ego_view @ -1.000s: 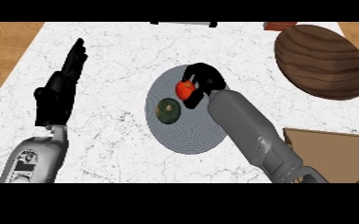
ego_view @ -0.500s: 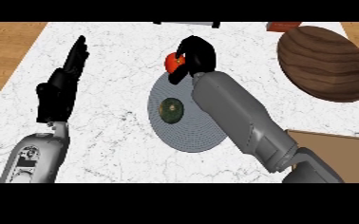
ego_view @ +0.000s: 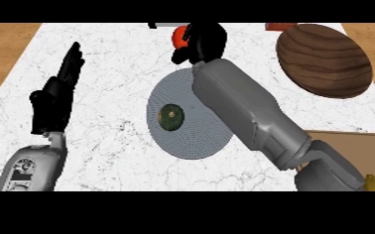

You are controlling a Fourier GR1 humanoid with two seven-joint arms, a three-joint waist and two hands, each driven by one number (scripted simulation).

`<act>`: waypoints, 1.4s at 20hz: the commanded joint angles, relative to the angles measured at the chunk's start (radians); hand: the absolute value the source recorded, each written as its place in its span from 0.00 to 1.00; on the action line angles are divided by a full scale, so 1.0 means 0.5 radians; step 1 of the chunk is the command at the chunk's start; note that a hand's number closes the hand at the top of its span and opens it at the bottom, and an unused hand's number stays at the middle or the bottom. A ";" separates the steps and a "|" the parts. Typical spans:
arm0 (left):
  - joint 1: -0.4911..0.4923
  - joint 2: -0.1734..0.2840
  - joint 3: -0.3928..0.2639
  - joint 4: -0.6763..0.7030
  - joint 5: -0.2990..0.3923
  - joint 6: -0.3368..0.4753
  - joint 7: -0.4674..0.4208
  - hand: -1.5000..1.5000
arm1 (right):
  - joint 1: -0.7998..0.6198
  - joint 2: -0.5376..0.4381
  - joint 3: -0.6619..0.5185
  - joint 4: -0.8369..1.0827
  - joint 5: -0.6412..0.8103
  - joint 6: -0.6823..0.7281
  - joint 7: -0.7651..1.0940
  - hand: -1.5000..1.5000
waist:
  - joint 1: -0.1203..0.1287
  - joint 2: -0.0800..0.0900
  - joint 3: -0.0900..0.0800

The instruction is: Pick the tomato from the placemat and place it in the bowl

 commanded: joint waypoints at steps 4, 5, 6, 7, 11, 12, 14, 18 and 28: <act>0.168 -0.031 -0.003 -0.151 -0.013 0.029 0.014 0.50 | 0.116 -0.199 -0.105 -0.034 0.142 -0.257 0.093 1.00 | -0.056 -0.009 0.003; 0.089 -0.031 -0.007 -0.052 -0.034 0.023 0.006 0.50 | 0.074 -0.204 -0.135 -0.052 0.157 -0.240 0.129 1.00 | -0.067 -0.004 0.002; 0.151 0.050 0.046 -0.136 0.013 -0.042 -0.019 0.50 | 0.080 -0.199 -0.186 0.046 0.157 -0.323 0.097 1.00 | -0.032 0.003 0.002; 0.093 0.020 0.047 -0.074 0.036 -0.048 0.005 0.50 | 0.111 -0.266 -0.196 0.000 0.165 -0.273 0.087 1.00 | -0.056 0.000 0.002; 0.035 0.058 0.148 0.028 0.098 -0.077 -0.031 0.50 | 0.241 -0.488 -0.343 -0.117 0.099 -0.333 -0.144 1.00 | -0.070 0.004 0.002; 0.111 0.006 0.030 -0.165 -0.017 -0.010 0.080 0.50 | 0.301 -0.512 -0.368 -0.123 0.103 -0.366 -0.213 1.00 | -0.050 0.001 0.004; -0.010 0.053 0.094 -0.088 0.035 -0.060 0.146 0.50 | 0.387 -0.564 -0.386 -0.132 0.145 -0.439 -0.236 1.00 | -0.062 0.001 0.003; 0.033 -0.014 0.041 -0.104 -0.020 -0.012 0.070 0.50 | 0.495 -0.735 -0.499 -0.099 0.119 -0.451 -0.437 1.00 | -0.053 0.004 0.003; 0.063 0.033 0.112 -0.048 0.080 -0.135 -0.048 0.50 | 0.529 -1.047 -0.680 0.492 0.120 -0.394 -0.897 1.00 | 0.018 0.032 0.005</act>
